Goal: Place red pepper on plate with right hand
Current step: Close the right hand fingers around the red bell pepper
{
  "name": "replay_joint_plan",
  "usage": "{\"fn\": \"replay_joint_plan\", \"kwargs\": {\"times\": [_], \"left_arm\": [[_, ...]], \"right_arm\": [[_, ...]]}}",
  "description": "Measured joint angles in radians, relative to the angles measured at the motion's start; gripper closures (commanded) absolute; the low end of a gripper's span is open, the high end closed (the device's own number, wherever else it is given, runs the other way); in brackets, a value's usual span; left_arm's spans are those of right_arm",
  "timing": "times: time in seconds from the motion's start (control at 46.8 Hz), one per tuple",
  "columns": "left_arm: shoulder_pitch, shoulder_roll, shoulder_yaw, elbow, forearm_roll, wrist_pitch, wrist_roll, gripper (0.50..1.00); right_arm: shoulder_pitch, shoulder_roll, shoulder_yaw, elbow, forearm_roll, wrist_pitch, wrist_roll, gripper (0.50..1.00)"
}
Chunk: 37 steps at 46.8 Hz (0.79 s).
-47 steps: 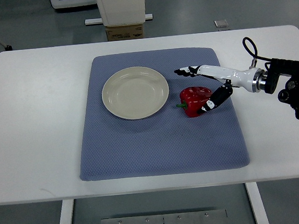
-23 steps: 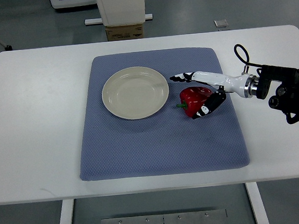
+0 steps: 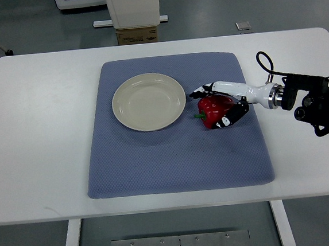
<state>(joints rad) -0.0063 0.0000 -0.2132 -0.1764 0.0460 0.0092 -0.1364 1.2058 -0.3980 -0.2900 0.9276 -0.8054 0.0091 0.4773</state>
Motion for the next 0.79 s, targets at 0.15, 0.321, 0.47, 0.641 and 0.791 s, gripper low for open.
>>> {"fn": "replay_joint_plan", "kwargs": {"times": [0.15, 0.321, 0.47, 0.641, 0.791], "left_arm": [[0.0, 0.0, 0.0, 0.0, 0.0, 0.0, 0.0, 0.5], [-0.001, 0.0, 0.0, 0.0, 0.0, 0.0, 0.0, 0.5], [-0.001, 0.0, 0.0, 0.0, 0.0, 0.0, 0.0, 0.5], [0.0, 0.0, 0.0, 0.0, 0.0, 0.0, 0.0, 0.5], [-0.001, 0.0, 0.0, 0.0, 0.0, 0.0, 0.0, 0.5]], "right_arm": [[-0.002, 0.004, -0.002, -0.013, 0.0, 0.0, 0.0, 0.624], [-0.006, 0.008, -0.014, -0.023, 0.0, 0.0, 0.0, 0.624], [-0.006, 0.009, -0.028, -0.036, 0.0, 0.0, 0.0, 0.624], [-0.006, 0.009, -0.034, -0.042, 0.0, 0.0, 0.0, 0.624], [-0.006, 0.008, -0.035, -0.047, 0.0, 0.0, 0.0, 0.626]]}}
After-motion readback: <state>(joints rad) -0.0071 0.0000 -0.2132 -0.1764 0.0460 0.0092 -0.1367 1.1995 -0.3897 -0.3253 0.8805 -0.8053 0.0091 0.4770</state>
